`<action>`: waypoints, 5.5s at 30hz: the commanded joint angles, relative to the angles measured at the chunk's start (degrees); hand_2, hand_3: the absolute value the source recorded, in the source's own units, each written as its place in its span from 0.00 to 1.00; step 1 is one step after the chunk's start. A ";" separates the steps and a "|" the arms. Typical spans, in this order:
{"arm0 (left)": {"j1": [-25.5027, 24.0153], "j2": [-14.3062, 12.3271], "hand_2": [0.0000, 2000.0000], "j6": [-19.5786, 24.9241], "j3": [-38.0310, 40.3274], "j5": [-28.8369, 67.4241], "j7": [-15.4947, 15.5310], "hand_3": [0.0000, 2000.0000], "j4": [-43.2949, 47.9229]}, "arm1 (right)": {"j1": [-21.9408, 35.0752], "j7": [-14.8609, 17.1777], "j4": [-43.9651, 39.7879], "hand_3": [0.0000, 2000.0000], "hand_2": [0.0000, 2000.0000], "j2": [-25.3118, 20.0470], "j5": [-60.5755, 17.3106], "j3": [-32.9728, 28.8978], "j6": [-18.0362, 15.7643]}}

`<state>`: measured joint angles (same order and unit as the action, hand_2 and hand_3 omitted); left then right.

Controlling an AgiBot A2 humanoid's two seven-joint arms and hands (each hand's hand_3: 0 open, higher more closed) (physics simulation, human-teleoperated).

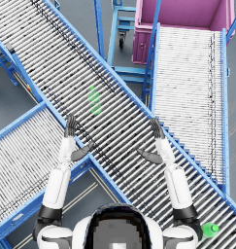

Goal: Pick up the oil and place it on the left assembly line, put the cola on the right, and keep Sprite still

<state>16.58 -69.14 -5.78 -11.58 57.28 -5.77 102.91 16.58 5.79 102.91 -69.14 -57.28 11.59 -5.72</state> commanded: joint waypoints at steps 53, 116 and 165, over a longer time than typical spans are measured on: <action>0.00 0.00 0.00 0.00 0.00 0.00 0.00 0.00 0.00 | 0.00 0.00 0.00 0.00 0.00 0.00 0.00 0.00 0.00; 9.93 -5.17 0.00 5.75 12.01 2.48 5.74 0.00 1.39 | 5.80 -5.76 3.33 0.00 0.00 -3.91 -2.49 -13.13 5.69; 11.77 -6.83 0.00 5.78 19.56 34.51 5.76 0.00 1.61 | 4.14 -5.78 0.61 0.00 0.00 -6.33 -34.54 -19.60 5.71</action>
<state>28.38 -76.00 0.00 8.05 91.80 0.00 104.67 20.61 0.00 104.12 -75.53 -91.83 -8.11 0.00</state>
